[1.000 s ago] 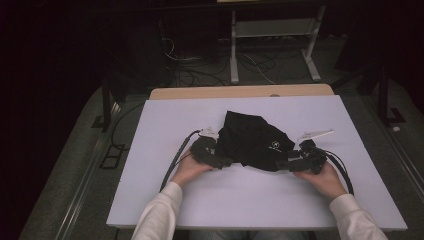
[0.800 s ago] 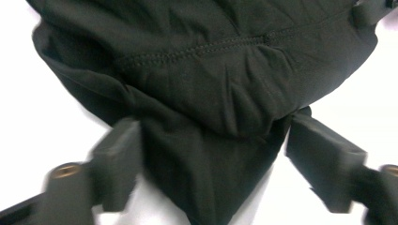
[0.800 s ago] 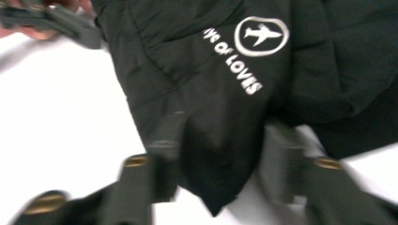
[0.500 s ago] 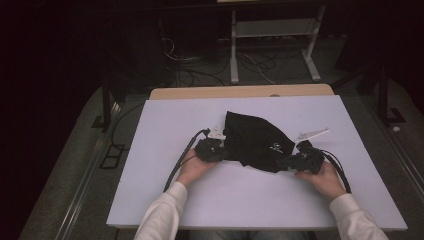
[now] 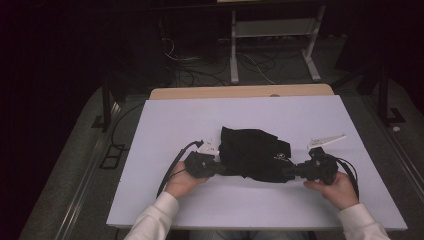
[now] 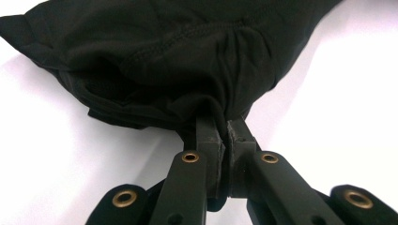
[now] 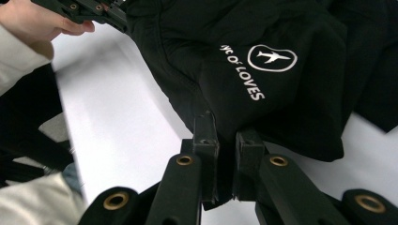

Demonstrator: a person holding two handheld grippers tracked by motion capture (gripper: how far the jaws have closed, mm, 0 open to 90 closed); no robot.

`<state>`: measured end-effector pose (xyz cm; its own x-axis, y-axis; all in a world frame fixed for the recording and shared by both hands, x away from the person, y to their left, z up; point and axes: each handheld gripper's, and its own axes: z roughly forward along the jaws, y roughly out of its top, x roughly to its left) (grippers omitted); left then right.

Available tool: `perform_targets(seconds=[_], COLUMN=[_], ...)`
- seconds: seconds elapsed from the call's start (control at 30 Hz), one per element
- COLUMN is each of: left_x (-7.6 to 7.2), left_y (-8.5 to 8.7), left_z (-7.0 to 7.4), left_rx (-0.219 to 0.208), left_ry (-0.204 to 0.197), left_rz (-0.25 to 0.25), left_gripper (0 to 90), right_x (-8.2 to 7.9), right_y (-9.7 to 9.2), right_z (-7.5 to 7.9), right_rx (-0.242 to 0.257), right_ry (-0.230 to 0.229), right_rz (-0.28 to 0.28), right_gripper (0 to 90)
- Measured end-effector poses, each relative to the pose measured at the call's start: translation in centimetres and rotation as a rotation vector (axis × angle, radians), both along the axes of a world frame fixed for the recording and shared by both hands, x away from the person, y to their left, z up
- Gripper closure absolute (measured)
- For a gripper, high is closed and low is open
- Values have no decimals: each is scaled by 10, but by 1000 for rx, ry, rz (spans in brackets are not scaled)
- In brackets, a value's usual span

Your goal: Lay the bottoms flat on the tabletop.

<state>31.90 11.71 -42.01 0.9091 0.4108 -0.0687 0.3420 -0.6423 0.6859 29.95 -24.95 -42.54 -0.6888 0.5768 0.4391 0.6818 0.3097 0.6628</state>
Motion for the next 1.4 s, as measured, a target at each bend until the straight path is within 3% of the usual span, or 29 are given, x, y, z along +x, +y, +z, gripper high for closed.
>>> perform_targets(seconds=[0.13, 0.27, 0.4, 0.53, 0.63, 0.7, 0.8, 0.9, 0.97, 1.1, 1.33, 1.4], left_x=[-19, -30, -33, -34, -34, -33, -30, -23, -15, 12, 62, 72], left_y=[7, 12, 13, 10, 8, 9, 11, 17, 22, 25, 9, 2], left_z=[1, -2, -6, -9, -13, -14, -12, -5, 0, 2, -1, -3], left_rx=[15, 38, 54, 75, 96, 101, 89, 50, -6, -82, -138, -122], left_ry=[6, 20, 42, 72, 93, 105, 113, 98, 100, 136, 169, 171], left_rz=[-26, -46, -63, -92, -104, -109, -91, -35, 19, 140, 238, 244], left_gripper=[856, 856, 856, 856, 855, 841, 727, 625, 589, 509, 485, 484], right_x=[-17, -26, -21, -12, -6, -4, -4, -5, -6, -6, -7, -7], right_y=[-4, -16, -30, -43, -54, -61, -70, -74, -75, -74, -70, -69], right_z=[3, 4, 9, 13, 6, -1, -7, -9, -10, -11, -11, -11], right_rx=[1, -19, -56, -129, -201, -205, -202, -200, -196, -198, -200, -200], right_ry=[15, 7, -26, -63, -34, 3, 35, 48, 56, 61, 51, 50], right_rz=[5, -33, -109, -203, -264, -287, -304, -314, -320, -317, -303, -298], right_gripper=[815, 815, 815, 815, 815, 815, 814, 812, 810, 808, 807, 807])
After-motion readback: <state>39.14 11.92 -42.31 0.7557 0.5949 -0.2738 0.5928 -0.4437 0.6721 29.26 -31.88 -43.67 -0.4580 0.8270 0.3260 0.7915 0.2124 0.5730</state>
